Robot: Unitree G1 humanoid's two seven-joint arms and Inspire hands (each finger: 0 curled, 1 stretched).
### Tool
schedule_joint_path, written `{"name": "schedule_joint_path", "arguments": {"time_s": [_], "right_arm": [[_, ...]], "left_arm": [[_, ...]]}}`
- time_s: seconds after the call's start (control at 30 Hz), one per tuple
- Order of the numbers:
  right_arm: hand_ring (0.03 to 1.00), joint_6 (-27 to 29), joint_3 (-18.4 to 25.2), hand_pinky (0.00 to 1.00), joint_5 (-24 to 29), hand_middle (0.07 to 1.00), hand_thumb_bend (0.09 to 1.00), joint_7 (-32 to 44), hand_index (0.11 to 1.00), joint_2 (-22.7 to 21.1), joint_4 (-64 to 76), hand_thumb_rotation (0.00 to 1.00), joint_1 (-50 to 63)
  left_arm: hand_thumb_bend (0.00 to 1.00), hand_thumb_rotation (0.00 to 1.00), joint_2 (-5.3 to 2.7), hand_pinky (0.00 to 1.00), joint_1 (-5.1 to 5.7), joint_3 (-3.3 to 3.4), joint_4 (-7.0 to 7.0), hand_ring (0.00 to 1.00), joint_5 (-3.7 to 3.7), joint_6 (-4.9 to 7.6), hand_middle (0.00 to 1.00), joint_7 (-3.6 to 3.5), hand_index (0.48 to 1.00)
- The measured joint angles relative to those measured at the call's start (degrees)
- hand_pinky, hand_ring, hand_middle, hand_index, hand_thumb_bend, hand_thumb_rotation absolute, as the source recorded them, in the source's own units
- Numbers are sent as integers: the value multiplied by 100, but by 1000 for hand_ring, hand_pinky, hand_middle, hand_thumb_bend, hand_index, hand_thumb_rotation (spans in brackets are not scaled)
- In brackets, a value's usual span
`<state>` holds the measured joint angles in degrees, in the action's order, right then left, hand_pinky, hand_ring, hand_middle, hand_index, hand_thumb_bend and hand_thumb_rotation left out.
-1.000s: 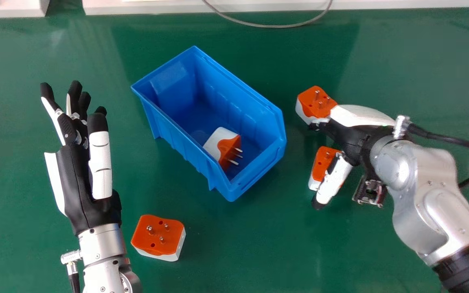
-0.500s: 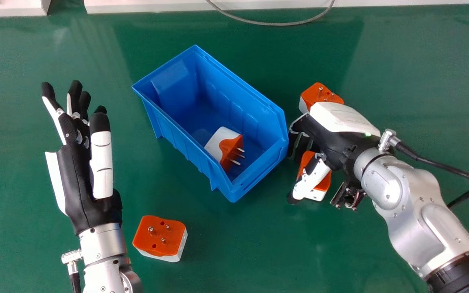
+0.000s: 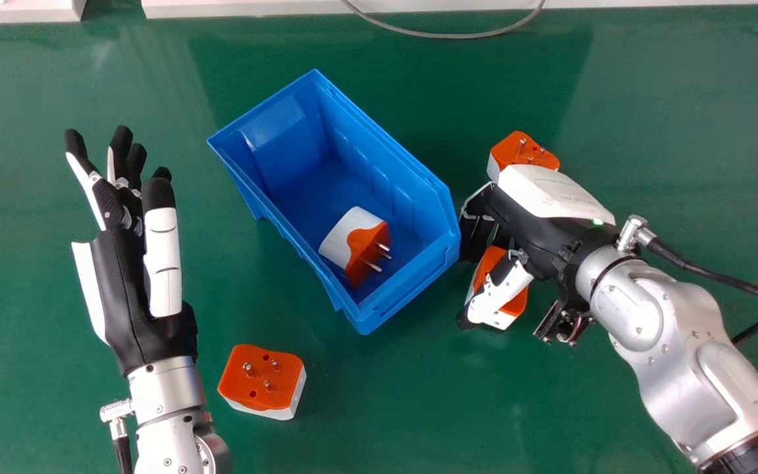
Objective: Pick all objects and put in blue box
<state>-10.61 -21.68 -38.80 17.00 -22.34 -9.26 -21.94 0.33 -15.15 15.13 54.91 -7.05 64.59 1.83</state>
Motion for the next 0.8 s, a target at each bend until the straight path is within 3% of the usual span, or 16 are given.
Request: {"name": "schedule_joint_path", "arguments": {"time_s": [0.37, 0.8], "right_arm": [[382, -86, 554, 372, 134, 479, 516, -91, 510, -137, 1020, 0, 282], [381, 39, 1106, 372, 105, 471, 514, -500, 521, -243, 1946, 0, 519]], "left_arm": [[723, 839, 11, 889, -33, -3, 13, 950, 42, -2, 958, 102, 965], [751, 823, 7, 898, -35, -16, -2, 957, 29, -7, 964, 81, 968]]}}
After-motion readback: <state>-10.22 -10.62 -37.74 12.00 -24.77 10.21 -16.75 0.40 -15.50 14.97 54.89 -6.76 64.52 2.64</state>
